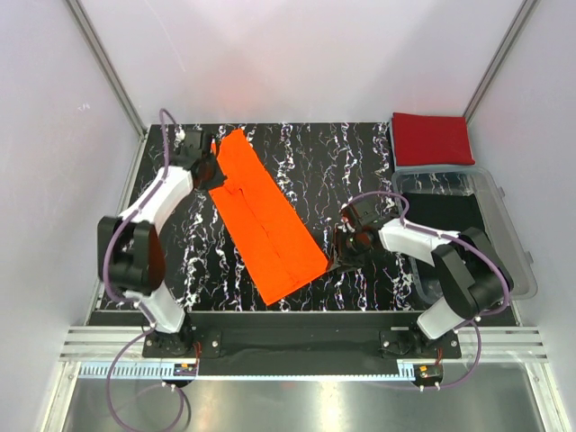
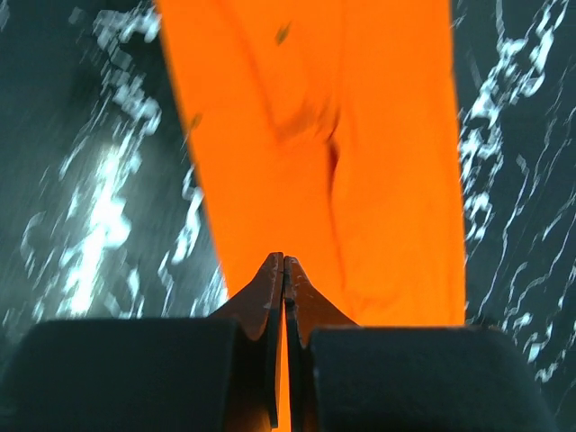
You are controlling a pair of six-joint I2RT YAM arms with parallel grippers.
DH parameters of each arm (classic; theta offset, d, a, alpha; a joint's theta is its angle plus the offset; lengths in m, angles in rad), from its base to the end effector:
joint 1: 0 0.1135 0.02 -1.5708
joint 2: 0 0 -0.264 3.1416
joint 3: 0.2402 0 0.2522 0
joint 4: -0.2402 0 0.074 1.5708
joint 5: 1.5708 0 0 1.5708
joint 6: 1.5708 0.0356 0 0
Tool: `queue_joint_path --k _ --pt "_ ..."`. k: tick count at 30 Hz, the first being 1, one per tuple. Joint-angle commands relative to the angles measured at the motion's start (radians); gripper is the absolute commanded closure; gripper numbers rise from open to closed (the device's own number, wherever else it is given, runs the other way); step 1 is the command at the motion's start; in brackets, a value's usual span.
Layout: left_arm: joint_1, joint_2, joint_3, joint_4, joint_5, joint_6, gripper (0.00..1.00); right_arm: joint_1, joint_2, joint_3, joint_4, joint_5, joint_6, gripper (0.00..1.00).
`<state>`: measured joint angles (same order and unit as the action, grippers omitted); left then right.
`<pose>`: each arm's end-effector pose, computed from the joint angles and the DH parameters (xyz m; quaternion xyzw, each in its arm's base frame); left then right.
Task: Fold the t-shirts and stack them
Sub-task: Fold the tshirt
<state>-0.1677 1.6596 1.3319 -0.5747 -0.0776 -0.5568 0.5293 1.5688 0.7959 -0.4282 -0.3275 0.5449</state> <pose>0.3579 -0.0578 0.2685 -0.1950 0.9237 -0.0819 0.3195 0.2321 0.1491 0.1490 -0.0224 0.9700 0.2305 0.0738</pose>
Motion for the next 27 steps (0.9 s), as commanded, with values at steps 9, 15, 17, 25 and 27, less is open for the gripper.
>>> queue_joint_path --k 9,15,17,25,27 --pt "0.048 0.319 0.298 0.059 0.028 0.058 0.98 0.003 0.022 0.028 0.068 -0.016 -0.037 0.6" --pt "0.062 0.42 0.366 0.061 0.012 0.063 0.98 0.005 0.008 0.028 0.078 -0.019 -0.034 0.63" --pt "0.065 0.433 0.368 0.062 -0.005 0.064 0.97 0.003 0.016 0.028 0.08 -0.022 -0.034 0.64" --pt "0.073 0.535 0.414 0.064 -0.024 0.089 0.97 0.003 0.004 0.002 0.117 -0.047 -0.014 0.75" --pt "0.076 0.554 0.435 0.064 -0.021 0.09 0.97 0.003 -0.006 -0.015 0.15 -0.067 0.006 0.85"
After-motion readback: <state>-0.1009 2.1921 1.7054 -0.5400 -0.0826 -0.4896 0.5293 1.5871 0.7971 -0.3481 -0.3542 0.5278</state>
